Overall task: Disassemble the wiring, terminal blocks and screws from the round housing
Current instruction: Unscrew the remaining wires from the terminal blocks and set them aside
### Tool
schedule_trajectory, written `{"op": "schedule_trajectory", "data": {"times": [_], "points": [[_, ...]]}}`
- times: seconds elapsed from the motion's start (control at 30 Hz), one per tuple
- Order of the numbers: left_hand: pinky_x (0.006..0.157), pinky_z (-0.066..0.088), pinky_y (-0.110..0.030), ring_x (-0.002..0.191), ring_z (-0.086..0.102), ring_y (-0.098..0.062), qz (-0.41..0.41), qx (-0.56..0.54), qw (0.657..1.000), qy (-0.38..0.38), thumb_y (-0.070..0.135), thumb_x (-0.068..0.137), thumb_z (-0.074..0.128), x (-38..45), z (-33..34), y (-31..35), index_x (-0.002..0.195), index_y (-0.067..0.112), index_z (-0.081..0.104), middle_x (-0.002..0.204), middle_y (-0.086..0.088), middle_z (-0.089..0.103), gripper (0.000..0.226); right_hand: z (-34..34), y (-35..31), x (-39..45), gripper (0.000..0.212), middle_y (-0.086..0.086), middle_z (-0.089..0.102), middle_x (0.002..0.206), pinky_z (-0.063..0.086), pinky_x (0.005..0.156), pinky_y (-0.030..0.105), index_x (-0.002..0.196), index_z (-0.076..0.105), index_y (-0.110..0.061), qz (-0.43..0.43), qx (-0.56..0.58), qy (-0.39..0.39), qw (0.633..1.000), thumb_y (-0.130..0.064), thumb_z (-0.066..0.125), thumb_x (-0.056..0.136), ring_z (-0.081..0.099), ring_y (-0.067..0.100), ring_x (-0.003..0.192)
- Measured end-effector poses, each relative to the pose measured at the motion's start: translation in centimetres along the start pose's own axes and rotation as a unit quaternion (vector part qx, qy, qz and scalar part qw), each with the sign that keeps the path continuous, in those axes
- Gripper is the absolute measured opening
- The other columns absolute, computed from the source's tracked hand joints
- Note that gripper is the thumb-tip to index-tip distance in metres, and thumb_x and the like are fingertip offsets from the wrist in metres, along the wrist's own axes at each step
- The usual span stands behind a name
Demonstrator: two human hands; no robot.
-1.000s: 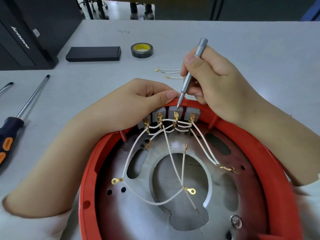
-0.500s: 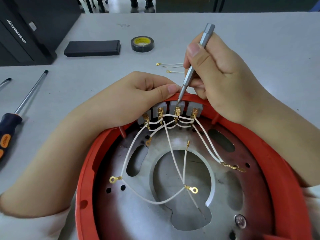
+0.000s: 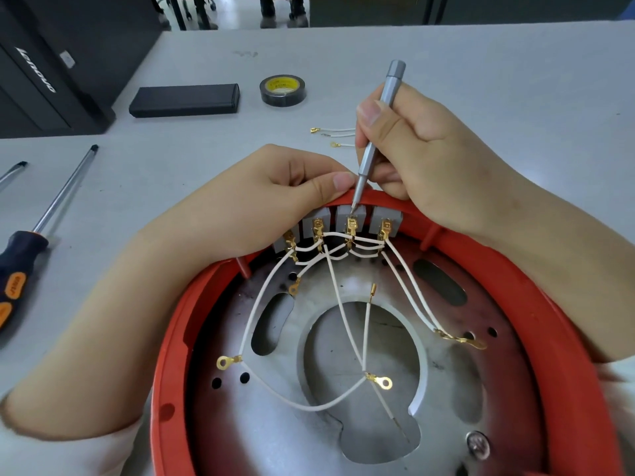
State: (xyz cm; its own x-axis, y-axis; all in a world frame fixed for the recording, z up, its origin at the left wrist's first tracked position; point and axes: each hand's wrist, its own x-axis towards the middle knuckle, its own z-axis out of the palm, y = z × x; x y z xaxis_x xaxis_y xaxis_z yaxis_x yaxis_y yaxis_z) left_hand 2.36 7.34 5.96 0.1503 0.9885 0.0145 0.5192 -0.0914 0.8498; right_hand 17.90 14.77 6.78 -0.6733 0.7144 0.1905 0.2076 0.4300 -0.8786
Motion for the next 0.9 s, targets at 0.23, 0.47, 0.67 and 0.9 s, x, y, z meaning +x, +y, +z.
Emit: {"op": "schedule_trajectory", "data": {"times": [0.23, 0.47, 0.67, 0.9], "points": [[0.069, 0.050, -0.026, 0.074, 0.067, -0.011, -0.017, 0.022, 0.999, 0.016, 0.036, 0.096, 0.048, 0.0, 0.0, -0.1, 0.096, 0.032, 0.073, 0.081, 0.007, 0.074, 0.025, -0.2, 0.1, -1.0, 0.025, -0.020, 0.045, 0.057, 0.037, 0.053, 0.012, 0.082, 0.044, -0.026, -0.053, 0.009, 0.029, 0.998, -0.025, 0.033, 0.104, 0.045, -0.001, 0.054], [0.061, 0.040, 0.000, 0.068, 0.063, 0.012, -0.010, -0.009, 1.000, 0.006, 0.029, 0.098, 0.047, -0.1, 0.1, 0.2, 0.097, 0.033, 0.071, 0.074, 0.022, 0.071, 0.024, -0.1, 0.2, -1.1, 0.025, -0.014, 0.038, 0.057, 0.032, 0.056, 0.018, 0.081, 0.043, -0.026, -0.067, -0.023, 0.037, 0.997, -0.028, 0.033, 0.103, 0.037, 0.004, 0.053], [0.063, 0.041, -0.001, 0.070, 0.064, 0.010, -0.013, -0.008, 1.000, 0.006, 0.029, 0.099, 0.047, -0.1, 0.1, 0.2, 0.099, 0.031, 0.071, 0.075, 0.021, 0.072, 0.024, -0.1, 0.2, -1.0, 0.024, -0.015, 0.038, 0.056, 0.032, 0.055, 0.018, 0.082, 0.043, -0.026, -0.069, -0.024, 0.037, 0.997, -0.028, 0.033, 0.103, 0.037, 0.004, 0.052], [0.063, 0.045, -0.004, 0.070, 0.065, 0.008, -0.020, -0.009, 1.000, 0.007, 0.031, 0.097, 0.047, 0.0, 0.2, 0.2, 0.099, 0.031, 0.071, 0.075, 0.020, 0.072, 0.024, -0.1, 0.3, -1.0, 0.024, -0.014, 0.036, 0.056, 0.032, 0.055, 0.021, 0.081, 0.043, -0.025, -0.064, -0.017, 0.039, 0.997, -0.029, 0.034, 0.102, 0.035, 0.005, 0.052]]}}
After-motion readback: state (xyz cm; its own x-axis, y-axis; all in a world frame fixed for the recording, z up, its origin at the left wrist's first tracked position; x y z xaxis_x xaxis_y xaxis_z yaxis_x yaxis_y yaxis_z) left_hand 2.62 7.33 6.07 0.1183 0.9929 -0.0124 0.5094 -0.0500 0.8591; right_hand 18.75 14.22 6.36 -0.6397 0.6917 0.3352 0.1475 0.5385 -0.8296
